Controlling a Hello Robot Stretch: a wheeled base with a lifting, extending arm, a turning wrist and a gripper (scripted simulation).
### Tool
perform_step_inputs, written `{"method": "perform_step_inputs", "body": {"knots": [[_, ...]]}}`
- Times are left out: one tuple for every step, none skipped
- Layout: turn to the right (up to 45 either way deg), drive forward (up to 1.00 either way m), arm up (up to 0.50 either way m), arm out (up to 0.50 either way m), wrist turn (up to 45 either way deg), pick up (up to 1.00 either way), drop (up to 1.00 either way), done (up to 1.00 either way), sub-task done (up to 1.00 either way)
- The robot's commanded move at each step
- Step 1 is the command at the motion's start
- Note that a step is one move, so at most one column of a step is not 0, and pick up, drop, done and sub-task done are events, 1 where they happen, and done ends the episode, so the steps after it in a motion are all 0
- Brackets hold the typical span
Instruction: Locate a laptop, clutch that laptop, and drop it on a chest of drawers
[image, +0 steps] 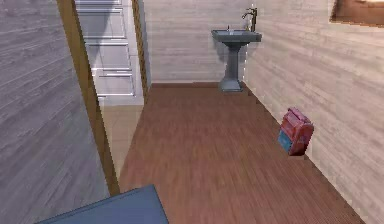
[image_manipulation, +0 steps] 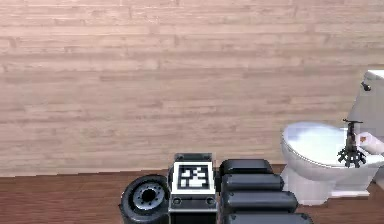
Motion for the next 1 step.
{"method": "perform_step_inputs", "body": {"knots": [[0.0, 1.0, 0.0, 0.0, 0.0, 0.0, 0.0, 0.0, 0.0]]}}
